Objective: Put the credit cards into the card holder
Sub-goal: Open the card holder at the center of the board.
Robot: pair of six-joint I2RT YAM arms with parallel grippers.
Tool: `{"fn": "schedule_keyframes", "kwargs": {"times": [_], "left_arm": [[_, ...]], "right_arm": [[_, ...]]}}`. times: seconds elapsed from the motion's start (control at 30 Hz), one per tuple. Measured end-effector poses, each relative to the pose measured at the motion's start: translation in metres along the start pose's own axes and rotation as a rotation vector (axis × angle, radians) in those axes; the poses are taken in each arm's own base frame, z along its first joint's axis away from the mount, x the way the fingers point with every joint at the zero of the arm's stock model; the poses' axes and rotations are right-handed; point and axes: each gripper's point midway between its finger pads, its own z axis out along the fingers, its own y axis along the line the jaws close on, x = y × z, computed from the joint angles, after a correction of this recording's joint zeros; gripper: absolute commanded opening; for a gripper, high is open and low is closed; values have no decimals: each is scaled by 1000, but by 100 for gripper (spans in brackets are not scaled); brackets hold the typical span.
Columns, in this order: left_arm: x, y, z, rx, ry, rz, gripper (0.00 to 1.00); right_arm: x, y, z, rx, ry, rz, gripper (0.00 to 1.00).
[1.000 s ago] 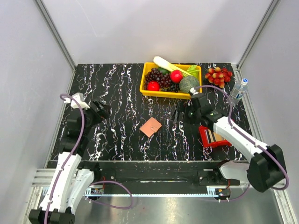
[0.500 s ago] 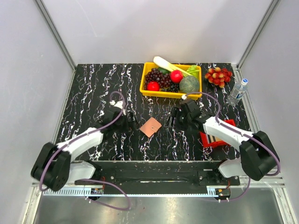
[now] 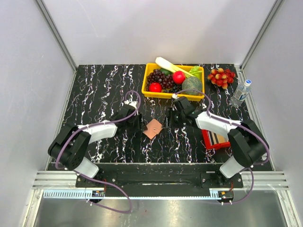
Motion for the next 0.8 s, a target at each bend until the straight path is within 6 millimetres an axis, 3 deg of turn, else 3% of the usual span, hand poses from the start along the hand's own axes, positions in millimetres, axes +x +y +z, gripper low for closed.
{"fn": "schedule_keyframes", "kwargs": {"times": [0.07,0.2,0.27,0.47,0.63,0.8], "left_arm": [[4,3,2,-11,15,6,31],[8,6,5,-21,30,23,31],[9,6,5,-20,31,31,29],[5,6,9,-21,34,71,16],[-3,3,14,-24,41,126,15],[-8,2,18,-32,56,184,12]], "right_arm": [[-14,4,2,3,-24,-56,61],[-44,20,10,-23,-56,-177,60],[-50,27,18,-51,-44,-230,58],[-11,15,29,-113,89,-313,54],[24,3,31,-153,181,-329,51],[23,5,32,-167,168,-335,50]]}}
